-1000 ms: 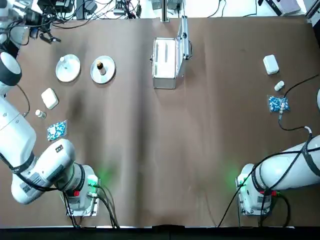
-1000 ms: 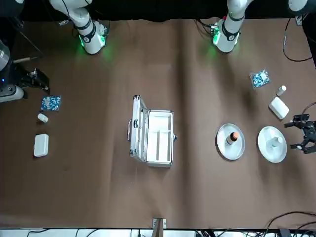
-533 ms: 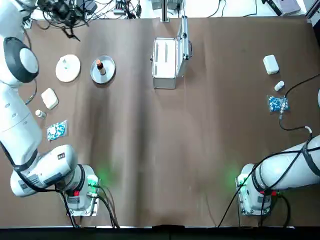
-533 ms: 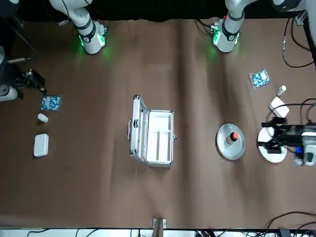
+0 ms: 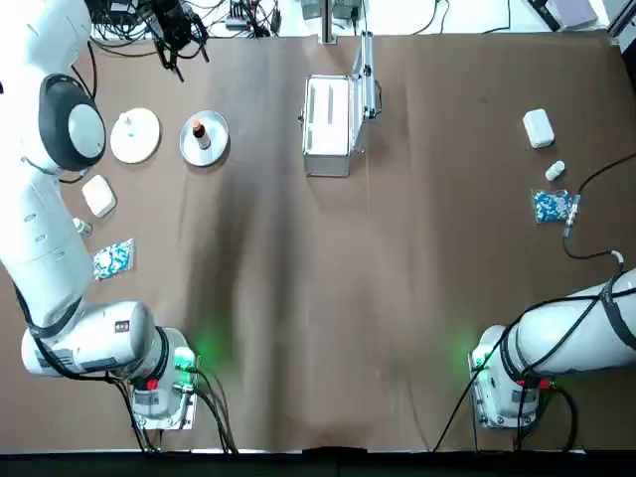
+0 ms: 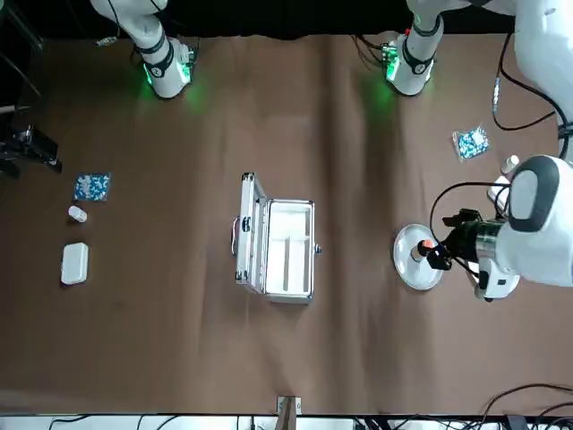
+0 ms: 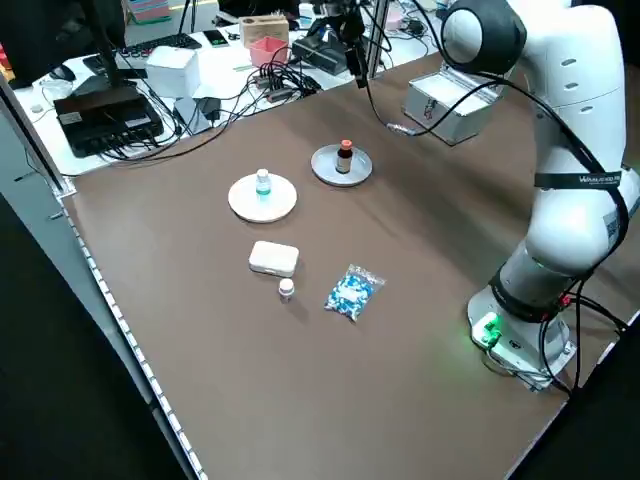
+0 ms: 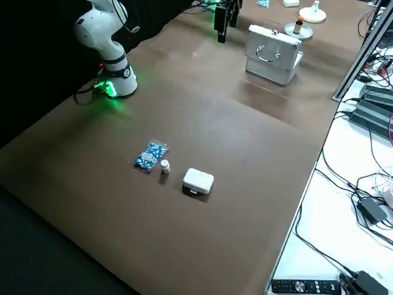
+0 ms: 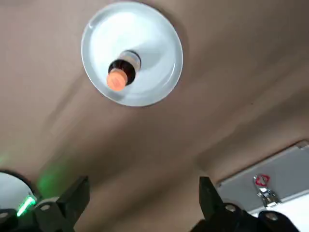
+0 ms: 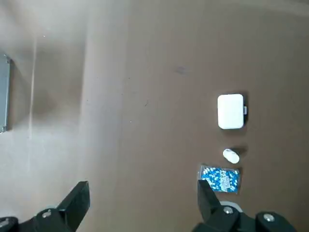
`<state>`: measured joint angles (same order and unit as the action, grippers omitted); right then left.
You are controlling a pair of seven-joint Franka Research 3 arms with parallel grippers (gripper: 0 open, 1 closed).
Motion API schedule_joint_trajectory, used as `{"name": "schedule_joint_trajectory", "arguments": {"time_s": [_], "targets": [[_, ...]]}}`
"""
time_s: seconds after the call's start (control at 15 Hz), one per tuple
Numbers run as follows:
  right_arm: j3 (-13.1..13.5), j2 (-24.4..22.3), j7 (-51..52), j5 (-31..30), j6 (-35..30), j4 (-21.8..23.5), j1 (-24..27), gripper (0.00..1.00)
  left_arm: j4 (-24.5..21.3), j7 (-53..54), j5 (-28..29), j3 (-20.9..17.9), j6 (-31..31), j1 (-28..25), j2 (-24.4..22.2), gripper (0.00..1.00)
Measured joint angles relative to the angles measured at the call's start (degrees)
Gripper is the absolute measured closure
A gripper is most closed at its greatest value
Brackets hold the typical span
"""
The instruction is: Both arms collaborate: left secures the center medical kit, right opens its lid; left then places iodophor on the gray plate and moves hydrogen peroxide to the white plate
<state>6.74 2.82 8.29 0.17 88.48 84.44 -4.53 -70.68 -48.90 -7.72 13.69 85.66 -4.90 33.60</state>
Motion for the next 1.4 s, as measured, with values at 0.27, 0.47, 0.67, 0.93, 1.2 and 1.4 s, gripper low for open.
{"name": "schedule_joint_trajectory", "arguments": {"time_s": [0.27, 0.47, 0.67, 0.93, 1.2, 1.4], "targets": [[-0.29, 0.00, 0.00, 0.26, -0.02, 0.00, -0.28, 0.01, 0.05, 0.03, 5.30, 0.22, 1.24, 2.20, -2.86, 0.00], [-0.33, 0.00, 0.00, 0.31, -0.01, 0.00, -0.36, 0.01, 0.06, 0.53, 8.17, 0.29, 1.35, 2.46, -5.20, 0.00], [-0.39, 0.00, 0.00, 0.34, -0.02, 0.00, -0.45, 0.01, 0.03, 6.13, 9.06, 0.27, 1.36, 2.47, -7.99, 0.00], [-0.50, 0.00, 0.00, 0.36, -0.08, 0.02, -0.50, 0.01, 0.00, 17.10, 9.36, 0.16, 1.36, 2.05, -10.44, 0.00], [-0.62, 0.00, 0.00, 0.38, -0.18, 0.04, -0.69, 0.01, -0.09, 27.17, 9.38, 0.09, 1.33, 1.87, -13.21, 0.00], [-0.63, 0.00, 0.00, 0.38, -0.31, 0.04, -0.76, 0.01, -0.38, 33.93, 9.38, -0.07, 1.25, 1.85, -15.71, 0.00]]}}
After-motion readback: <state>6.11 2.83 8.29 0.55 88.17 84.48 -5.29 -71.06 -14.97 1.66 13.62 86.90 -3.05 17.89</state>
